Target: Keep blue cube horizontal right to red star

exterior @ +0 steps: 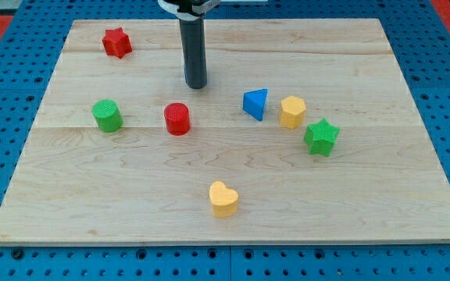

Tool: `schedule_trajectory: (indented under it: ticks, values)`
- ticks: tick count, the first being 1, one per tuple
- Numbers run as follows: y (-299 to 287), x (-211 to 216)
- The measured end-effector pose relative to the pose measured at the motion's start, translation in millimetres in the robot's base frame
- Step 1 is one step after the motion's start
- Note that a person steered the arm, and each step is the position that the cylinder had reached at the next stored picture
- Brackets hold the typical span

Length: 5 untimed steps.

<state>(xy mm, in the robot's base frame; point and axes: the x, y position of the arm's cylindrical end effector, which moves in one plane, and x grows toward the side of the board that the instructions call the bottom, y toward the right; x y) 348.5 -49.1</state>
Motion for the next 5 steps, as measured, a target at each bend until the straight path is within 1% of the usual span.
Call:
schedule_trajectory:
  ticks: [1, 2, 3, 4, 5]
  values:
    - [-29, -4]
    - [-33, -29]
    - [12, -43]
    - [15, -36]
    - [30, -45]
